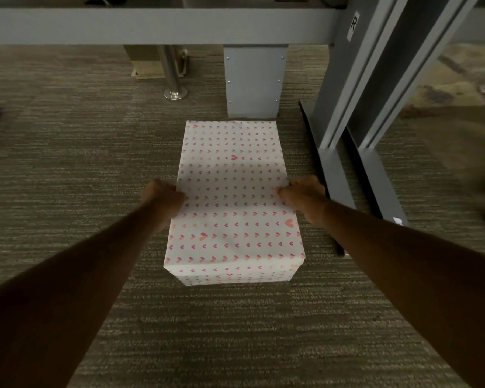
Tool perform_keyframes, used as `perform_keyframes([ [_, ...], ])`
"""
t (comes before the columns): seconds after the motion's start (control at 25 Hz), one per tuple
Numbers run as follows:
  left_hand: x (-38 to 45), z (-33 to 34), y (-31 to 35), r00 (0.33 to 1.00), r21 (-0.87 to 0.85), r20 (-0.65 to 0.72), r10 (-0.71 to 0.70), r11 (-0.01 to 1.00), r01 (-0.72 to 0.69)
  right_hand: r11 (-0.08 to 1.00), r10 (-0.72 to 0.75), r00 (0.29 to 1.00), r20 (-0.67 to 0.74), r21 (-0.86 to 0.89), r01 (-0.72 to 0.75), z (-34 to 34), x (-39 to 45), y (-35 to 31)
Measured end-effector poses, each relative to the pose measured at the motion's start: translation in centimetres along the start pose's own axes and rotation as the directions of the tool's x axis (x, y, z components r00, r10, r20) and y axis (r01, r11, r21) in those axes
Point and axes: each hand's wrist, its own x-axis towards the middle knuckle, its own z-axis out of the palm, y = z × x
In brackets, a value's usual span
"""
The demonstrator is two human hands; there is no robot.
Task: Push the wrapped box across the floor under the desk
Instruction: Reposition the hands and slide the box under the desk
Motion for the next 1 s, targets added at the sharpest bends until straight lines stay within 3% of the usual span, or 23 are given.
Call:
perform_keyframes([
  [0.56,0.4,6.9,6.9,0.998,-0.187,0.059,0.028,0.982,-0.016,1.000,0.000,0.996,-0.093,0.018,0.001,-7.9,5.4,0.3],
  [1.0,-0.1,10.5,8.6,0.998,-0.124,0.041,0.043,0.992,-0.038,0.998,0.060,0.989,-0.132,-0.015,-0.063,-10.4,7.3,2.6],
])
